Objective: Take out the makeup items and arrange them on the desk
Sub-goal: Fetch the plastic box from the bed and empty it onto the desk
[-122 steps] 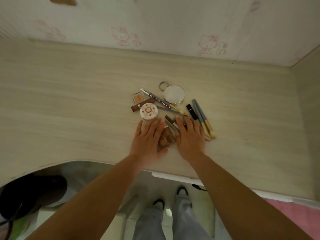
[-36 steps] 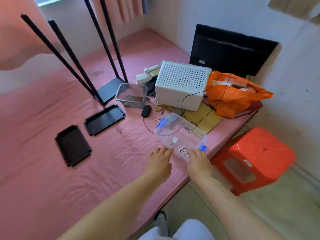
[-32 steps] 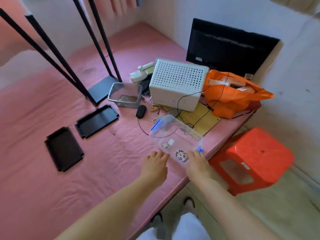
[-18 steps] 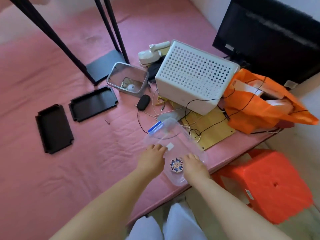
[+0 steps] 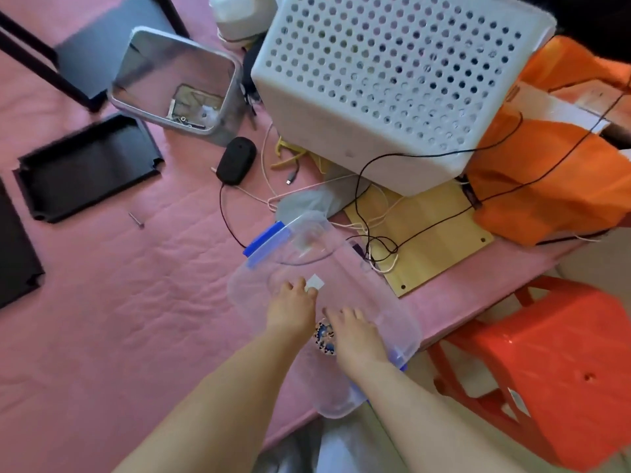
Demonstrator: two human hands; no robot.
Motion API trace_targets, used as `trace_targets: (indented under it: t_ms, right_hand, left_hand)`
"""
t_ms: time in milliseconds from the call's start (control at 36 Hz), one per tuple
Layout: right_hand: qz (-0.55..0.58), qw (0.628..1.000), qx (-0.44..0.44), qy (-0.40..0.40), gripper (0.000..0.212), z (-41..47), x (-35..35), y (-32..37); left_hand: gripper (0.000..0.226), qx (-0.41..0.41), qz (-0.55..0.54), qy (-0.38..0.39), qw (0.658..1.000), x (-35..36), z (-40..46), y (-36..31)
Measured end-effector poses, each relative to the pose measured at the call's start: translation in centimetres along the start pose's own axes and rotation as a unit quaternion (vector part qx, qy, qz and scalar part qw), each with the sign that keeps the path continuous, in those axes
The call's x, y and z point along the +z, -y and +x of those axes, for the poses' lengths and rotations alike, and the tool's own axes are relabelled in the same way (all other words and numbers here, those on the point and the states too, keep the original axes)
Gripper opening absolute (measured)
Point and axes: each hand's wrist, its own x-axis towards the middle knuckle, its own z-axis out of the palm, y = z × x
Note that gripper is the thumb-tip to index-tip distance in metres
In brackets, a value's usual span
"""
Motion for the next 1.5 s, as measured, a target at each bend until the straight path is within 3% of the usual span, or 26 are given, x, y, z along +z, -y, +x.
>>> trace_targets:
  t_ms: [444, 694, 917, 1111, 1250, 1417, 1500]
  right_hand:
    - [-0.135, 0.99, -0.016, 0.034, 0.063, 5.0, 4.0, -0.3]
    - [-0.17, 0.982, -0.079, 0.036, 0.045, 6.3, 4.2, 0.0]
    - [-0.132, 0.988, -0.074, -0.011, 0.051, 7.6, 2.9, -0.3]
    - [-0.058, 0.998, -0.037, 0.007, 0.057, 6.4, 1.0, -0.1]
    - [-0.037, 0.999, -0.019, 0.012, 0.058, 3.2, -1.0, 0.7]
    - [-0.029, 0.999, -0.014, 0.002, 0.059, -2.6, -5.2, 2.3]
    - [-0.034, 0.999, -0.019, -0.012, 0.054, -5.8, -7.2, 4.0]
  left_hand:
    - [0.054, -0.059, -0.011, 0.0, 0.998, 4.0, 5.0, 0.7]
    - [0.044, -0.042, 0.108, -0.018, 0.993, 4.8, 6.8, 1.7]
    - [0.036, -0.079, -0.055, -0.004, 0.995, 4.5, 7.5, 2.5]
    - [0.034, -0.066, -0.108, 0.01, 0.992, 2.6, 6.1, 2.0]
    - [0.034, -0.047, -0.151, -0.039, 0.987, 0.9, 2.8, 1.1]
    - [0.029, -0.067, -0.315, -0.109, 0.94, -1.7, -4.0, 1.5]
    - [0.026, -0.073, -0.344, -0.149, 0.924, -3.1, -8.5, 1.8]
